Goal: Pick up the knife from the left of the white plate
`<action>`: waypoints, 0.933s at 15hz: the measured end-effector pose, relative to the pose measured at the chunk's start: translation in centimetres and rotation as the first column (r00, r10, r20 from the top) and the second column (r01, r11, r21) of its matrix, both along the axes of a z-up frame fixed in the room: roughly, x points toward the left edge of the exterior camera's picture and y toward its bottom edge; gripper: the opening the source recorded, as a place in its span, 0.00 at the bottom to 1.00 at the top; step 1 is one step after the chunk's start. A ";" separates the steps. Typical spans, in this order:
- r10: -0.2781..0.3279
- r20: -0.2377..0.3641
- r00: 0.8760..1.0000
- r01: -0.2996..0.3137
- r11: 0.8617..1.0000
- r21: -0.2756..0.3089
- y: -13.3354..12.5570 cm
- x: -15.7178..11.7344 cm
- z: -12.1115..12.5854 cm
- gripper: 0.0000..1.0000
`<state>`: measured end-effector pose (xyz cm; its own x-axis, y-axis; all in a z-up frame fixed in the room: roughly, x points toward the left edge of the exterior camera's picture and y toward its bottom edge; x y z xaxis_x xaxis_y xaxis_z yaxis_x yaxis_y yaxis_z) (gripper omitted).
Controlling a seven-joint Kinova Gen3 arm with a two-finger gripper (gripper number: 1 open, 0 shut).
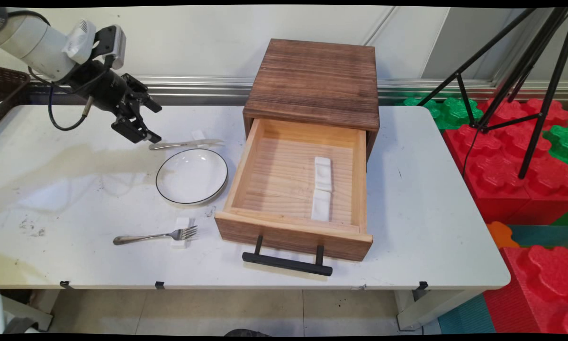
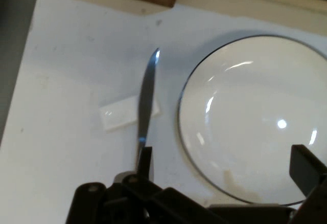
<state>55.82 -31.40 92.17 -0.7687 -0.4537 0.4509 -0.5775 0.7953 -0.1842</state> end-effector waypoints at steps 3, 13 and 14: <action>0.033 0.028 0.999 -0.033 0.999 -0.001 -0.7 1.0 -0.7 1.00; 0.096 0.124 0.988 -0.097 0.995 0.004 -3.4 3.2 -4.9 1.00; 0.098 0.132 0.986 -0.100 0.995 0.006 -3.7 3.3 -5.3 1.00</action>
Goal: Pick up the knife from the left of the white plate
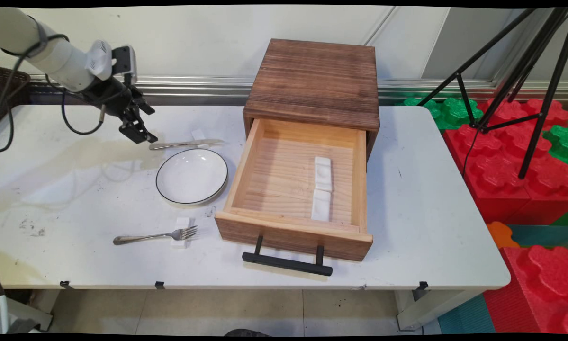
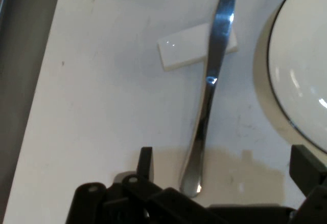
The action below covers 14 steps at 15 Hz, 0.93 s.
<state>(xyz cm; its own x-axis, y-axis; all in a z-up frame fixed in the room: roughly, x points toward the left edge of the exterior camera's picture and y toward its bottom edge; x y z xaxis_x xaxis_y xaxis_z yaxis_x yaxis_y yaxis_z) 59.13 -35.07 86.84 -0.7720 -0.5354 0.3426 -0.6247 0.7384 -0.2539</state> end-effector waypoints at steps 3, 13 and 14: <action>-0.004 0.028 1.000 0.004 1.000 0.014 -1.1 0.1 -1.5 1.00; -0.059 0.062 0.996 0.055 0.996 0.065 -4.2 0.0 -5.0 1.00; -0.063 0.059 0.996 0.059 0.996 0.066 -4.5 -0.1 -5.3 1.00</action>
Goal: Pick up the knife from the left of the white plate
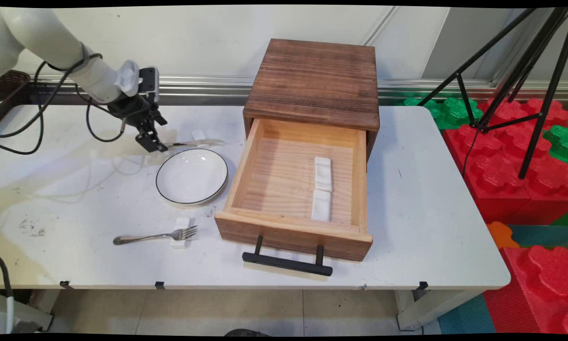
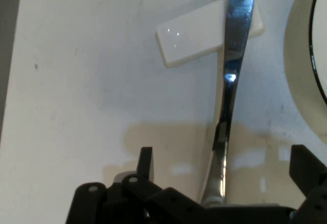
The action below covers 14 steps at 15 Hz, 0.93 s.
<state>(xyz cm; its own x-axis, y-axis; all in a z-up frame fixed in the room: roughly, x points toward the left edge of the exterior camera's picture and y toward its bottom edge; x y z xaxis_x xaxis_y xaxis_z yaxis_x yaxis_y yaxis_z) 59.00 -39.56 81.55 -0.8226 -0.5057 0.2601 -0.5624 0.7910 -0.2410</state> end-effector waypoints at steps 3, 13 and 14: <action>-0.019 -0.014 1.000 0.019 1.000 0.003 -0.9 -0.4 -0.7 1.00; -0.060 -0.032 0.998 0.060 0.998 0.010 -2.2 -0.6 -1.7 0.00; -0.064 -0.033 0.997 0.065 0.998 0.012 -2.3 -0.6 -1.8 0.00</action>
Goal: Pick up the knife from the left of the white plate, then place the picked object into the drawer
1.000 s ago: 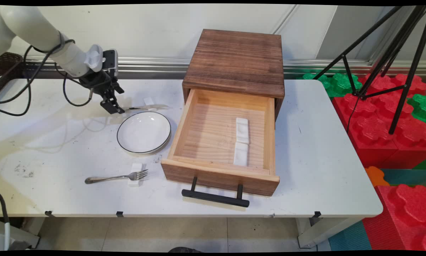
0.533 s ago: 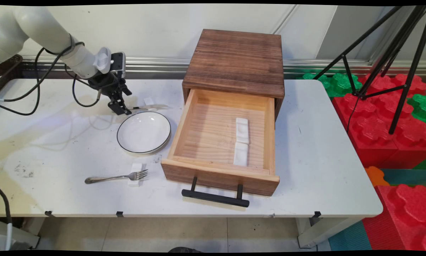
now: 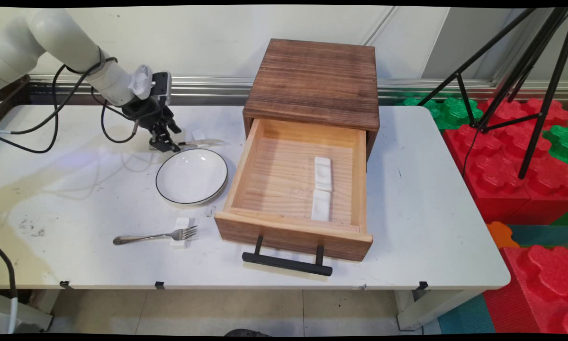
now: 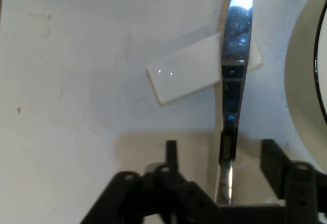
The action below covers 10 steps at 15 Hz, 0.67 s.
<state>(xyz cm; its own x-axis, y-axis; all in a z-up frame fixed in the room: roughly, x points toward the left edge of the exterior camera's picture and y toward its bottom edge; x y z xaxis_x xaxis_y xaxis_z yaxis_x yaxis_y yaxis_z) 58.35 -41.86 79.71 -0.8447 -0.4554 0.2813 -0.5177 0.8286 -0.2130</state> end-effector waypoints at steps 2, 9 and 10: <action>-0.005 -0.001 1.000 0.005 1.000 0.004 -0.1 0.0 -0.2 0.00; -0.020 -0.003 1.000 0.020 1.000 0.017 -0.1 0.0 -0.6 0.00; -0.021 -0.004 1.000 0.021 1.000 0.017 -0.1 0.1 -0.6 0.00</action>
<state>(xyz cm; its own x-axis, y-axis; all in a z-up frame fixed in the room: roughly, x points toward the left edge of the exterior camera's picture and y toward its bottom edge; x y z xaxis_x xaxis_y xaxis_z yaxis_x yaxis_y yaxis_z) 58.41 -41.97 79.13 -0.8531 -0.4424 0.2766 -0.5008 0.8429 -0.1967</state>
